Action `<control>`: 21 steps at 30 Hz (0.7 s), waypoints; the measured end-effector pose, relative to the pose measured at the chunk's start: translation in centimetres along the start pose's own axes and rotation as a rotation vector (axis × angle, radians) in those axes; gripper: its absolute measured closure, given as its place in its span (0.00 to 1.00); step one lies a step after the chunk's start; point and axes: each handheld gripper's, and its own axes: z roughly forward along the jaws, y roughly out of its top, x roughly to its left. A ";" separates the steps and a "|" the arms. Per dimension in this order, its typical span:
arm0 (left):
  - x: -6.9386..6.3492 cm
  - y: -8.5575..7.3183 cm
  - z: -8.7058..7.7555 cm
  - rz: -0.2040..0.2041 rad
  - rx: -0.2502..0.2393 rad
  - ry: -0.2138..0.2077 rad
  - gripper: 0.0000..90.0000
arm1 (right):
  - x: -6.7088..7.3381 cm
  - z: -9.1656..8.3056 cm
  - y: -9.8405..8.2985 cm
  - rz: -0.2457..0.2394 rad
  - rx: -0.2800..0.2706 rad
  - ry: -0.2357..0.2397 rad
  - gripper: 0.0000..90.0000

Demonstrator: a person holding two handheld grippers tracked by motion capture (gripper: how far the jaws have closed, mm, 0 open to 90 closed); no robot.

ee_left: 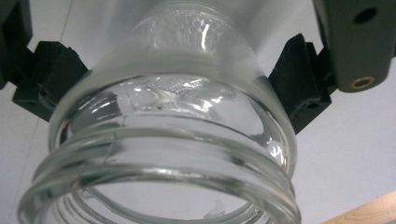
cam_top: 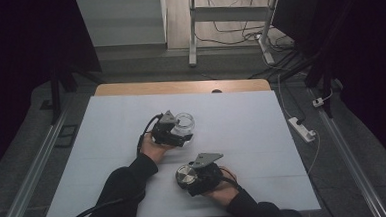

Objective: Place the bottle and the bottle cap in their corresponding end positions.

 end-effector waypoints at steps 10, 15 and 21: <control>0.0 -0.1 0.0 0.027 0.007 0.006 0.17 | 0.0 0.6 0.1 0.001 0.059 -0.025 0.20; 0.2 -0.3 0.0 0.032 0.007 -0.004 0.17 | 0.4 0.7 0.2 -0.035 0.075 -0.054 0.20; 0.4 -0.1 -0.2 0.020 -0.005 -0.045 0.12 | 0.2 0.6 0.2 0.003 0.063 -0.057 0.11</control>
